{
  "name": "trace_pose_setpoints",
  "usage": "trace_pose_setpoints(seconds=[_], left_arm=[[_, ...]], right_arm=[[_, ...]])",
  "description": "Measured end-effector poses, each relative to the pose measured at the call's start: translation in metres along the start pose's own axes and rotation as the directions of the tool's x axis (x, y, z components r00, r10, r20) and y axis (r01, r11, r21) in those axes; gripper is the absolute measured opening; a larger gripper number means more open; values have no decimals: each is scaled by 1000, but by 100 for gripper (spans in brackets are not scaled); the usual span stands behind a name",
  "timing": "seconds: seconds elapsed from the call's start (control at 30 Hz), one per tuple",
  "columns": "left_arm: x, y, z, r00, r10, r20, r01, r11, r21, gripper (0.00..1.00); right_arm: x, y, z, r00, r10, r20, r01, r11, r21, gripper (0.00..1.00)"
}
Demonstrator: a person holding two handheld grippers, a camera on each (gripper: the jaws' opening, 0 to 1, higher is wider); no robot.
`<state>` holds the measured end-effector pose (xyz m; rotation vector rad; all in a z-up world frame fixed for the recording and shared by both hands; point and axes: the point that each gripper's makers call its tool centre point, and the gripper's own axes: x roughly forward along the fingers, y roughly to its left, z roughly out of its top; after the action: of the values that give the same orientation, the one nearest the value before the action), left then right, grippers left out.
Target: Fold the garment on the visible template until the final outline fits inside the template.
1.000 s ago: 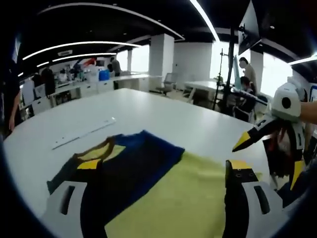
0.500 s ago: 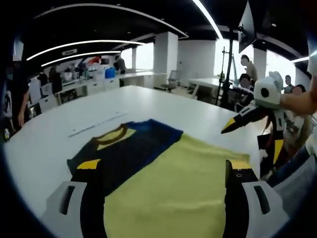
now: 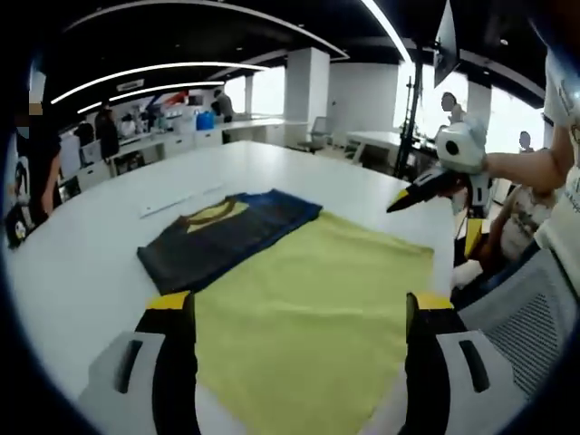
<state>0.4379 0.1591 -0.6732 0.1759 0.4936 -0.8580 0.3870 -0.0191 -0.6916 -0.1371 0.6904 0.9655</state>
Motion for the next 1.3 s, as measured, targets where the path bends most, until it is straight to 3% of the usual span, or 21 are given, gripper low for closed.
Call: trace_pose_setpoints(seconds=[0.2,0.6,0.67,0.83,0.93,1.1,1.3], left_arm=[[-16,-8,-22,999,-4,-52,5,1000,18,88],[-29,-17,-60,989,-38,-142,40,999,13,76],[-32,-18,-72,982,-47,-184,54,998,36,73],[-34,-19,-84,974,-58,-220,72,996,60,68],[-36,-20,-91,965,-67,-254,85,995,59,62],[-36,-20,-102,954,-67,-292,91,993,69,58],[-38,-23,-118,933,-76,-351,123,986,113,54]], right_arm=[[-2,4,-9,1000,3,-16,-3,1000,1,97],[-6,8,-33,998,-16,-53,16,1000,-2,93],[-6,7,-36,998,-21,-59,21,1000,-7,91],[-4,6,-50,995,-36,-90,34,999,-29,85],[-4,1,-60,988,-70,-136,55,992,-114,80],[-2,-1,-68,989,-76,-130,65,994,-82,74],[-2,-5,-77,982,-94,-163,75,990,-117,67]])
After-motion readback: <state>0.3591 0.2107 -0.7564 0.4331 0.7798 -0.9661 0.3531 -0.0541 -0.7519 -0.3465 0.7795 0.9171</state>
